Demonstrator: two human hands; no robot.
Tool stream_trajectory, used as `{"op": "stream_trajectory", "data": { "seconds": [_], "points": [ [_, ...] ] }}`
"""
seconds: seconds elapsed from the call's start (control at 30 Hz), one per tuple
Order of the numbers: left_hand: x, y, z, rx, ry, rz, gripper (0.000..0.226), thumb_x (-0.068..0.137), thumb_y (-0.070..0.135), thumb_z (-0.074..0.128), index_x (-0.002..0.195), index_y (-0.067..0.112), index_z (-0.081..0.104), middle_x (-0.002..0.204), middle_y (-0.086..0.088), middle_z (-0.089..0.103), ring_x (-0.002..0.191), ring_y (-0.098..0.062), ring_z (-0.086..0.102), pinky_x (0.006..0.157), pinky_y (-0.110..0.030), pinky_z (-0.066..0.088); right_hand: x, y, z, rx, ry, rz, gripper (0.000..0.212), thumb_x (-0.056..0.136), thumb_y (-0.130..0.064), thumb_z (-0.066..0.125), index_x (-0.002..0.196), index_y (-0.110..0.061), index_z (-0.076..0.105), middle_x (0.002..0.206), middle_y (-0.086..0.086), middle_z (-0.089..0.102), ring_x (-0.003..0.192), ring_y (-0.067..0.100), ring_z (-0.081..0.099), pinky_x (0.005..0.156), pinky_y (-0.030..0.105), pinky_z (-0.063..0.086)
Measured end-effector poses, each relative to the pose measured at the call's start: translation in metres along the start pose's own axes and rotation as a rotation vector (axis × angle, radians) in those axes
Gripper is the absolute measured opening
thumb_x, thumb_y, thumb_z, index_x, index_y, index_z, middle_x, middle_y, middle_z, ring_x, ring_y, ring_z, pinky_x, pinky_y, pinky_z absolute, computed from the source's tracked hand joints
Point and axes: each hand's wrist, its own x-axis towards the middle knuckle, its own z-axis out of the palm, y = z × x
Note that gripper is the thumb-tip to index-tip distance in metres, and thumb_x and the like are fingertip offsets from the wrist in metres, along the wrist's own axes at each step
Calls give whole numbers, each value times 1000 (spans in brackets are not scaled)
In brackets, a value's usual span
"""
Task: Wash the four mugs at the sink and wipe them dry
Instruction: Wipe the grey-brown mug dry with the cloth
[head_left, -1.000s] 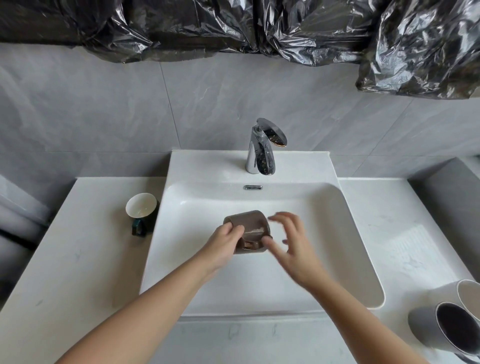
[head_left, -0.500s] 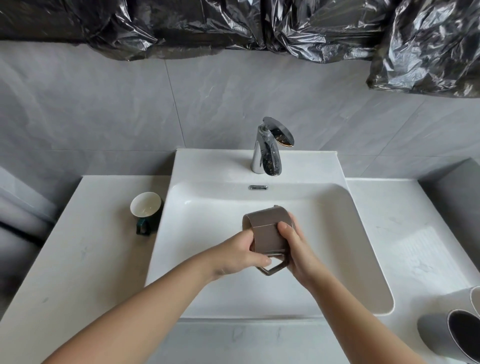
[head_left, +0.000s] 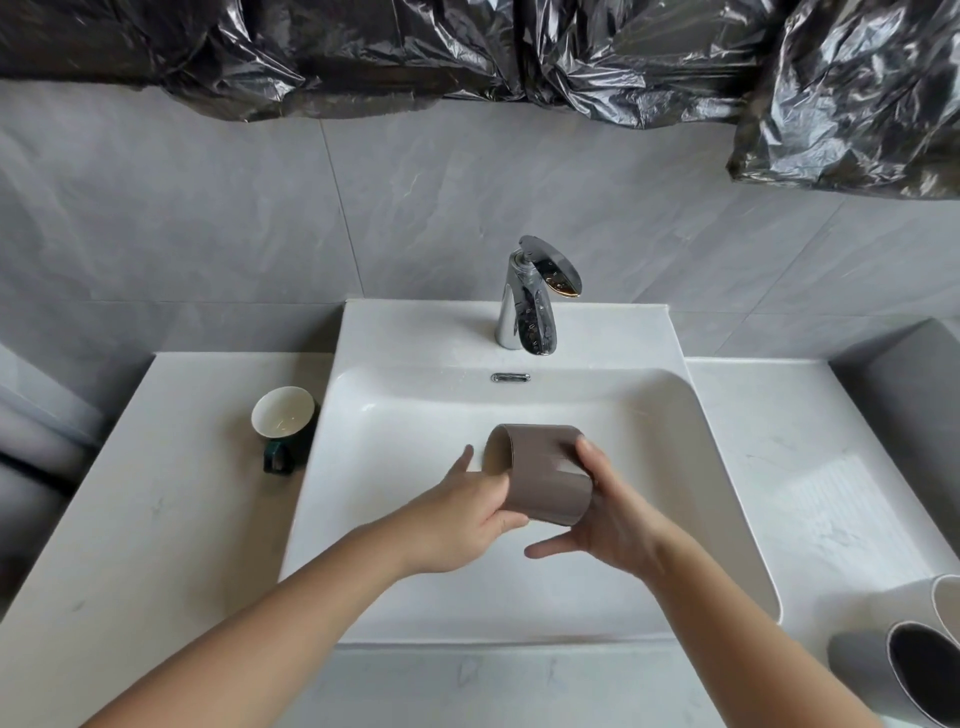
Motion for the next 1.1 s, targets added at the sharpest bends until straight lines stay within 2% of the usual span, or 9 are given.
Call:
{"op": "stream_trajectory", "data": {
  "seconds": [0.13,0.3,0.47,0.57,0.63,0.77,0.93,1.03,1.1],
  "points": [
    [3,-7,3,344,0,64,49,103,30,40,148,17,26,148,-1,39,141,-14,26,121,-47,-1,4,0,3,48,60,31,54,80,-58,62,122,-24,67,113,15,70,100,34,68,67,44,60],
    [6,0,9,-435,-32,-107,59,91,8,47,144,26,29,143,1,37,136,-13,33,112,-37,34,14,15,9,-21,214,-136,62,76,-53,63,127,-17,59,107,11,67,86,21,67,57,34,53],
    [6,7,14,-1044,-77,-157,53,74,3,49,127,11,52,103,0,62,102,-14,57,92,-27,42,10,18,3,-229,224,-339,69,72,-49,65,134,-24,47,108,2,66,87,21,66,64,35,53],
    [6,9,17,-1288,-101,-179,48,87,10,53,135,12,50,127,-1,64,119,-14,59,101,-30,44,6,21,-1,-357,262,-425,71,71,-47,65,136,-24,45,109,-12,67,99,8,64,79,22,52],
    [10,2,17,-1259,-64,-226,45,93,16,53,137,13,49,134,-10,60,123,-22,57,105,-40,45,7,26,-1,-307,239,-387,73,72,-49,67,138,-31,43,119,-6,65,109,15,63,82,28,53],
    [15,-11,14,-841,31,-239,36,99,19,48,134,15,50,130,-5,61,121,-17,57,105,-42,45,10,20,-1,-5,138,-100,79,61,-73,75,133,-50,50,134,1,61,114,31,66,84,55,57],
    [17,-11,6,-315,-4,-124,30,98,25,49,125,10,51,122,-4,61,112,-18,57,100,-38,45,15,0,0,171,172,64,50,85,-62,52,115,-26,69,106,11,72,91,31,70,72,45,59],
    [20,-4,4,-489,6,-166,34,95,17,53,128,14,50,123,-3,59,113,-17,57,100,-33,46,23,-1,5,92,239,-52,30,90,-49,55,106,-26,68,99,7,71,85,25,69,73,42,56],
    [21,-3,8,-728,17,-199,44,88,17,56,131,15,49,126,-4,60,116,-15,58,102,-32,46,27,4,5,-2,248,-128,37,86,-48,54,111,-24,66,105,10,70,91,27,69,74,44,55]
  ]
}}
